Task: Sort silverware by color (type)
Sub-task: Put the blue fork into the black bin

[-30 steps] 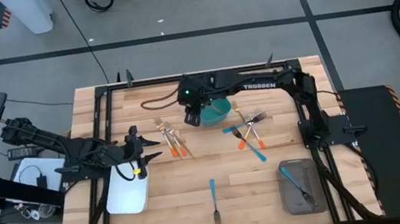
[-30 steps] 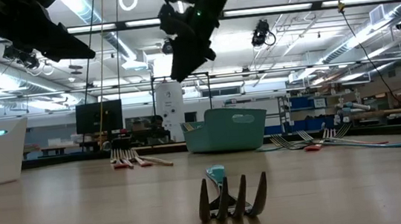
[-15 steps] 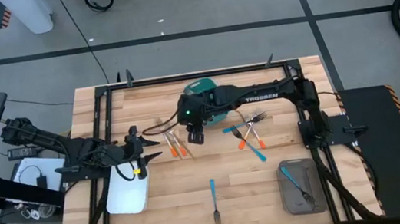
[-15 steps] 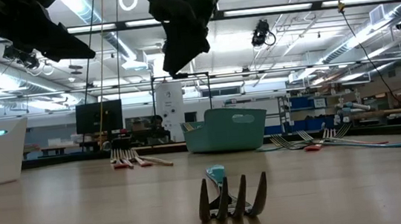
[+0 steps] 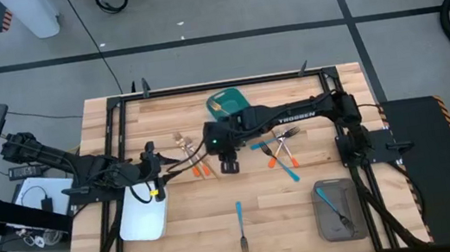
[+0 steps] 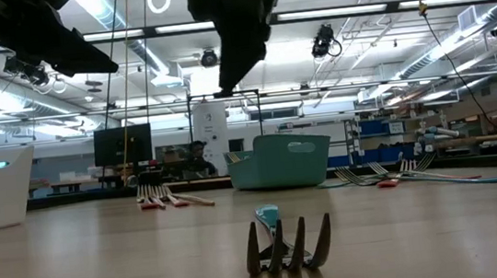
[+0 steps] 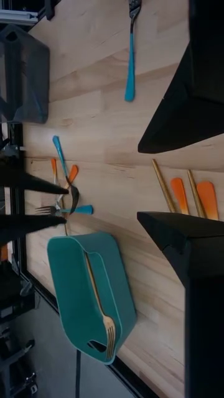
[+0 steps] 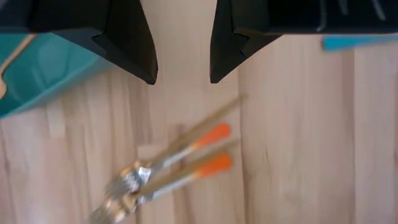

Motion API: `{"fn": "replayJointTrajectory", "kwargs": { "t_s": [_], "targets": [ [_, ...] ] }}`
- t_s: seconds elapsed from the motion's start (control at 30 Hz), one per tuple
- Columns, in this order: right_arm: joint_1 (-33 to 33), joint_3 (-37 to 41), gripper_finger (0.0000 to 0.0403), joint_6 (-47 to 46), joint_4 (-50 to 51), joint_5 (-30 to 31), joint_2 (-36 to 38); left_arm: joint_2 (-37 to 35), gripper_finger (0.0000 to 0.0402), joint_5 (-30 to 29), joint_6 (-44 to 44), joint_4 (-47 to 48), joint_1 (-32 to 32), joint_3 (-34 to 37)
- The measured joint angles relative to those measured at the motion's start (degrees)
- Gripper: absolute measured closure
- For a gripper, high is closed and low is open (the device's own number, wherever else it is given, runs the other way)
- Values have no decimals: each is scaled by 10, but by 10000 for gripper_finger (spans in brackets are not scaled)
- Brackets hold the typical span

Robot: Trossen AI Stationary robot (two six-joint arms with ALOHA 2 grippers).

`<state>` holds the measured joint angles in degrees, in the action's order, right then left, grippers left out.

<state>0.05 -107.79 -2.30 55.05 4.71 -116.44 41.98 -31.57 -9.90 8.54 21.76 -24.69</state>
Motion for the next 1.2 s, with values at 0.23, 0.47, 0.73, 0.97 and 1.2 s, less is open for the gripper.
{"fn": "replayJointTrajectory", "kwargs": {
  "t_s": [0.23, 0.47, 0.73, 0.97, 1.2],
  "targets": [
    [12, 0, 249, 21, 89, 12, 0, 0, 230, 0, -4, 0, 0, 0],
    [13, 0, 249, 23, 162, 52, 0, 0, 230, 0, -4, 0, 0, 0],
    [25, 4, 249, 18, 166, 51, 0, 0, 230, 0, -15, 1, 0, 0],
    [49, 45, 250, 7, 143, 60, 0, 0, 230, 13, -15, 3, 0, 0],
    [64, 71, 250, -12, 124, 62, 3, 0, 230, 13, -16, 3, 0, 0]
  ]
}}
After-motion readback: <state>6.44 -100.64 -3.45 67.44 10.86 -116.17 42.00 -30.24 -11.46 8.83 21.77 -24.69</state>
